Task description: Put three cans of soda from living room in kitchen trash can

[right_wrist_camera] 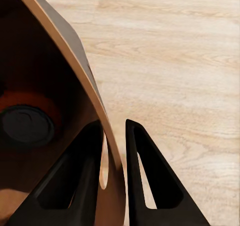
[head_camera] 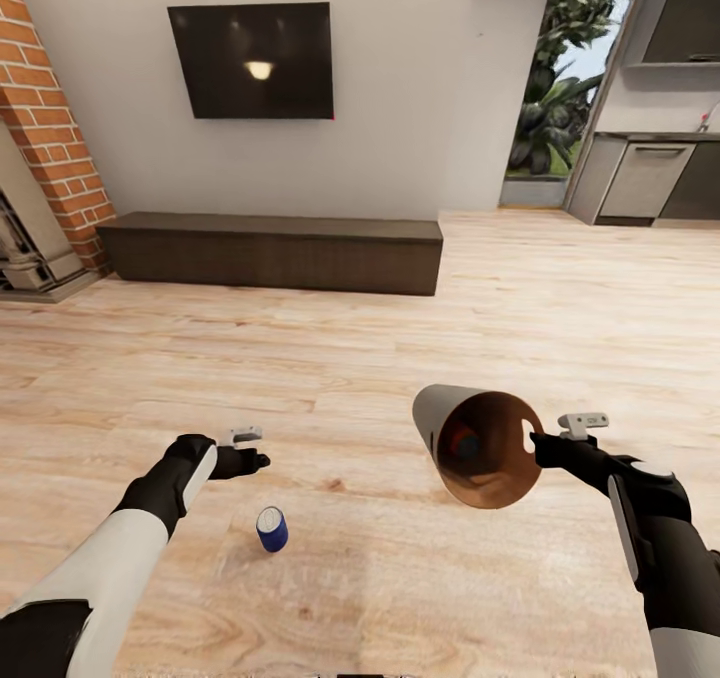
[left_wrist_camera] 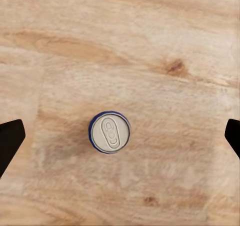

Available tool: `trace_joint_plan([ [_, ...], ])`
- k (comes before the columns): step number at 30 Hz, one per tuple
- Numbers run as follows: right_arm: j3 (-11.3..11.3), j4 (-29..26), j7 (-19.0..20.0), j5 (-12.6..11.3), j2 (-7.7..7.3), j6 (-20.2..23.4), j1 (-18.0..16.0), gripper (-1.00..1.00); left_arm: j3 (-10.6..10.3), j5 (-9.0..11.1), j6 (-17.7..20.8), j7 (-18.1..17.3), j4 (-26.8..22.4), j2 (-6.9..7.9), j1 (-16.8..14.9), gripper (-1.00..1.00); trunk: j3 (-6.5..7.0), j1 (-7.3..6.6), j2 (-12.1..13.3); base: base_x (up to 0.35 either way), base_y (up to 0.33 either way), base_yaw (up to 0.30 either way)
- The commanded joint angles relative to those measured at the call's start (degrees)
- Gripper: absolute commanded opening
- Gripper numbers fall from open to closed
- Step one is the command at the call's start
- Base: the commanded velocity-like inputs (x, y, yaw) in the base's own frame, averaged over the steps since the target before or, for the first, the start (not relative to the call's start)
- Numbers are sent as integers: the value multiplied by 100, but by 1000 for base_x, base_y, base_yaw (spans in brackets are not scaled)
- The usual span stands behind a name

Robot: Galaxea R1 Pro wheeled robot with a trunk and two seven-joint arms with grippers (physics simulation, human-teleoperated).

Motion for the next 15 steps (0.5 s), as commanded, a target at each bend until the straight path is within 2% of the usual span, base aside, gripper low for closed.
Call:
trace_joint_plan([
  [1, 3, -10, 21, -114, 1, 21, -3, -100, 0, -1, -3, -1, -3, -5, 0, 100, -22, 1, -2, 0, 0, 0],
  [15, 18, -26, 19, -114, 7, 21, -2, -100, 0, -3, -12, -5, -17, -24, 0, 100, -332, 38, -21, 0, 0, 0],
])
